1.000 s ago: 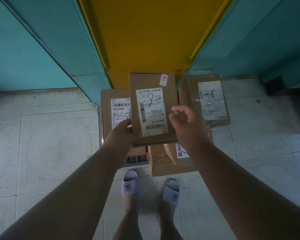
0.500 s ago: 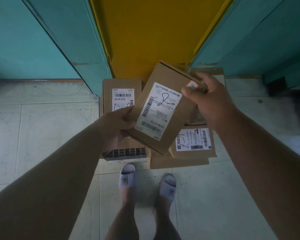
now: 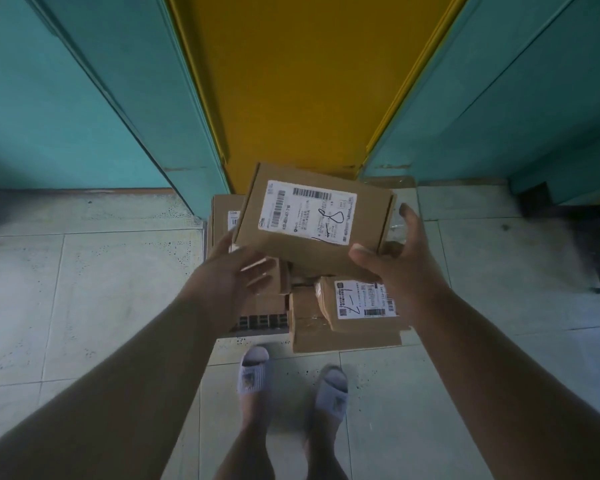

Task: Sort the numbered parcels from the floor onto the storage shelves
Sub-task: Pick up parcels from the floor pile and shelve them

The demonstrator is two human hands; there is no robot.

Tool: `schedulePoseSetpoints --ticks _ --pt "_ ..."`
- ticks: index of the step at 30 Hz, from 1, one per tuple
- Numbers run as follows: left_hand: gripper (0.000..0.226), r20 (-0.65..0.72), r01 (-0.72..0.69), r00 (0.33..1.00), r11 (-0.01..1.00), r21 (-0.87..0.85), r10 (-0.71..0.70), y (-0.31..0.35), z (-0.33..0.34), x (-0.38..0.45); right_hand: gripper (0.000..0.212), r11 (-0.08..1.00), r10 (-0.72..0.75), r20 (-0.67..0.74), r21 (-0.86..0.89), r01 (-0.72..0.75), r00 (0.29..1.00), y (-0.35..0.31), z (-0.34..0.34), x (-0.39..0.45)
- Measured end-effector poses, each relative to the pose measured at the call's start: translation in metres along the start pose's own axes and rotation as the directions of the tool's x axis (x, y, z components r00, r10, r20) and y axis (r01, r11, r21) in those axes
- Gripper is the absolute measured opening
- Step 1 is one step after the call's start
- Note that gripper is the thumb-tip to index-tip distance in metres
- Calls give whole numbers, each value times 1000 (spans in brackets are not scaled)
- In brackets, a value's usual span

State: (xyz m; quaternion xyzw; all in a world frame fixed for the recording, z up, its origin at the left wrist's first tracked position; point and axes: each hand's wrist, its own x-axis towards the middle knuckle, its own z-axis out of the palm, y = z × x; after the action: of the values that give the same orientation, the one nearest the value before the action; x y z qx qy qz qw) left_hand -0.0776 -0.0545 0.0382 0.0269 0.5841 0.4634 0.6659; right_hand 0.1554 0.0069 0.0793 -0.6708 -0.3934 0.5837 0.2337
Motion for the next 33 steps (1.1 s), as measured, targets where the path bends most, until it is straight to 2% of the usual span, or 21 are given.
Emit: schedulePoseSetpoints --ticks 3,6,8,11,14,16,18,20,23,25,27,30,31,33 --pt "52 -47 -55 998 993 -104 50 22 7 12 116 1000 -17 123 13 16 992 -3 -4 1" --pt "56 -54 -62 997 994 -88 57 20 17 19 110 997 -62 81 -46 66 995 3 -9 2" --pt "57 -54 -66 997 994 -82 62 20 23 25 95 995 -69 62 -64 73 996 13 -12 5" --pt "56 -44 -74 996 997 0 74 23 27 29 62 996 -34 59 -83 39 998 24 -15 11" --pt "53 93 -94 993 975 201 77 23 32 29 56 988 64 271 -151 -23 960 23 -22 18" --pt "55 122 -108 989 967 231 82 17 37 28 60 977 59 352 -214 19 934 21 -21 20" --pt "61 76 -103 993 975 197 89 9 37 29 60 949 -67 281 -278 147 958 19 -14 16" --pt "67 9 -52 999 983 175 51 0 31 32 60 910 -236 133 -317 267 963 18 -5 8" --pt "49 -90 35 996 986 164 -21 -14 18 29 59 852 -413 -8 -358 383 910 17 3 -3" --pt "38 -175 51 984 978 205 -14 -24 9 28 58 857 -425 -27 -335 392 905 20 6 -3" --pt "35 -255 30 965 949 315 54 -34 0 28 58 879 -375 -20 -326 348 927 27 8 0" --pt "31 -357 6 889 771 637 288 -43 -17 35 55 892 -300 -12 -357 276 954 39 19 9" --pt "31 -388 24 857 725 688 340 -45 -25 38 54 903 -275 -16 -348 253 961 43 25 13" --pt "38 -459 80 812 711 699 361 -50 -41 46 50 923 -230 -18 -322 212 973 52 37 20"
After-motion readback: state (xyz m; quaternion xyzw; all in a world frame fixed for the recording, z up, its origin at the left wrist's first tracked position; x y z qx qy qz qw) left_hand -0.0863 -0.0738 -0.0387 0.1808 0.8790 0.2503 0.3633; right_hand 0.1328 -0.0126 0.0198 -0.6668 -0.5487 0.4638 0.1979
